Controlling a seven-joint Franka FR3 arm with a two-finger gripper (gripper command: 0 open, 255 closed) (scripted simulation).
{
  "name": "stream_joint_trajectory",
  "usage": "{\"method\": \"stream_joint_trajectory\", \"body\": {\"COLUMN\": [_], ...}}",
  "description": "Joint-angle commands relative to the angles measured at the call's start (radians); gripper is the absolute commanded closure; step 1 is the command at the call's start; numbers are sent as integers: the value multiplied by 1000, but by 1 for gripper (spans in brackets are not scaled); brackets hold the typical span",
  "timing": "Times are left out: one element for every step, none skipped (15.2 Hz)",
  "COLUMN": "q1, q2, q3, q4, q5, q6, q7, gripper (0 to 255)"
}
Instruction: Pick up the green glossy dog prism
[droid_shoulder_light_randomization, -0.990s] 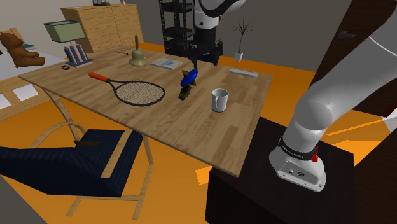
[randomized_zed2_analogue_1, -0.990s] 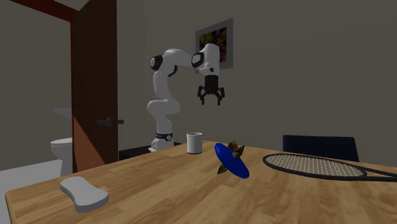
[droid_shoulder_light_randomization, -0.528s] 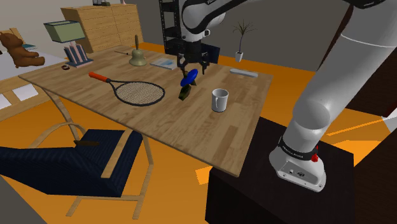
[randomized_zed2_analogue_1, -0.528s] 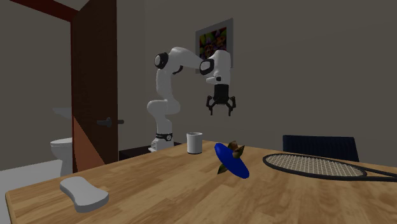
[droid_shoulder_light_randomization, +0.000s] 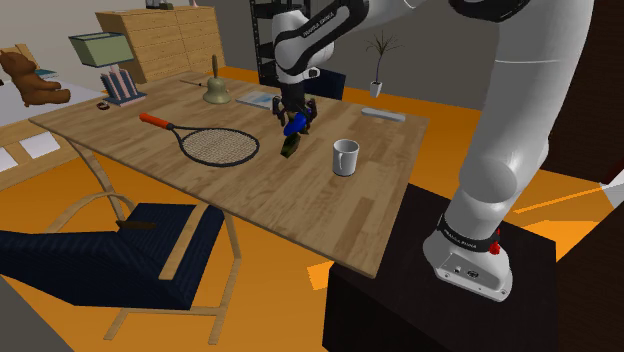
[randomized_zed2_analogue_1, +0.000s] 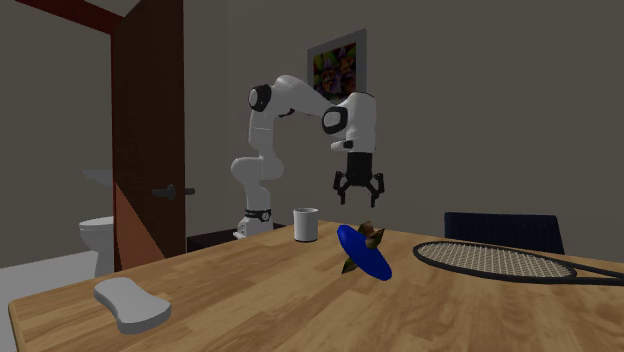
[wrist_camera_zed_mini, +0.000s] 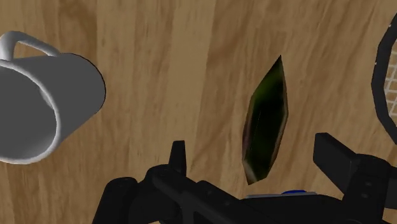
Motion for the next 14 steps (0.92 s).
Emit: {"method": "stream_joint_trajectory", "body": {"q1": [0, 0, 0, 0, 1, 1, 2, 2, 3, 3, 4, 4, 4, 4], "q2": [81, 115, 149, 158, 164, 171, 177, 184, 191, 199, 210, 210, 210, 213], "q3": [-17, -27, -37, -40, -41, -42, -43, -43, -44, -45, -46, -46, -46, -46], "q4": [77, 104, 132, 139, 135, 130, 126, 122, 118, 114, 109, 108, 109, 111], "q5": [-9, -10, -10, -10, -12, -13, -15, -16, -18, -19, -22, -22, -22, -22], "q6": [0, 4, 8, 9, 20, 31, 42, 53, 64, 75, 92, 92, 92, 92], "q7": [77, 110, 143, 151, 152, 153, 154, 155, 157, 158, 160, 160, 160, 160], "gripper": [0, 0, 0, 0, 0, 0, 0, 0, 0, 0, 0, 0, 0, 255]}}
